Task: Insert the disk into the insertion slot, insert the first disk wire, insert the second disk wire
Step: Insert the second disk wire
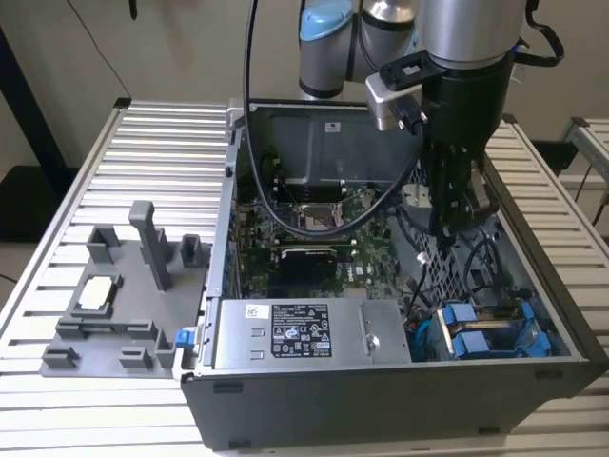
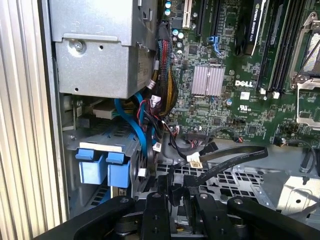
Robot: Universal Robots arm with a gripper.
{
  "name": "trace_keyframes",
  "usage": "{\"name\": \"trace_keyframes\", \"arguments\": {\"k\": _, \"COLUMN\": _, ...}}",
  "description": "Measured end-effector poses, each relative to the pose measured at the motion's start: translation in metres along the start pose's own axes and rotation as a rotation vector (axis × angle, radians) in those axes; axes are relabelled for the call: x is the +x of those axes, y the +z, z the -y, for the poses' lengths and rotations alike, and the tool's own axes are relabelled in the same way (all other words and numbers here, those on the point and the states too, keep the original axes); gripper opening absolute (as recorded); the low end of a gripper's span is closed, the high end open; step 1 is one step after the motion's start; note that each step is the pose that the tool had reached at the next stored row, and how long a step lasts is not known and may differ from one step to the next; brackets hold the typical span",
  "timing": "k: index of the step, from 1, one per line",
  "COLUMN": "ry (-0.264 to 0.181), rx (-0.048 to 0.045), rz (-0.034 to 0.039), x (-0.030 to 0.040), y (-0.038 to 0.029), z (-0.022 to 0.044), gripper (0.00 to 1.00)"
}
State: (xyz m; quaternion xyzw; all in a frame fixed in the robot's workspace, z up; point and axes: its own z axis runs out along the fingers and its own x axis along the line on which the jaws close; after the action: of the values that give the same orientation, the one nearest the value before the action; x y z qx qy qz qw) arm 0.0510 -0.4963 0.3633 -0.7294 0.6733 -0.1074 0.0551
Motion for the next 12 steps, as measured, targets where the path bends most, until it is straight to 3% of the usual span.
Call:
{"name": "trace_keyframes", "arguments": {"k": 2, "ry": 0.0, "rx": 0.0, "rz": 0.0, "x": 0.0, "y": 0.0, "z": 0.0, "gripper": 0.25}}
{"name": "trace_keyframes", "arguments": {"k": 3, "ry": 0.0, "rx": 0.0, "rz": 0.0, "x": 0.0, "y": 0.0, "z": -0.0001, "gripper": 0.18}}
{"name": "trace_keyframes", "arguments": {"k": 12, "ry": 0.0, "rx": 0.0, "rz": 0.0, "x": 0.0, "y": 0.0, "z": -0.0001, "gripper": 0.16}}
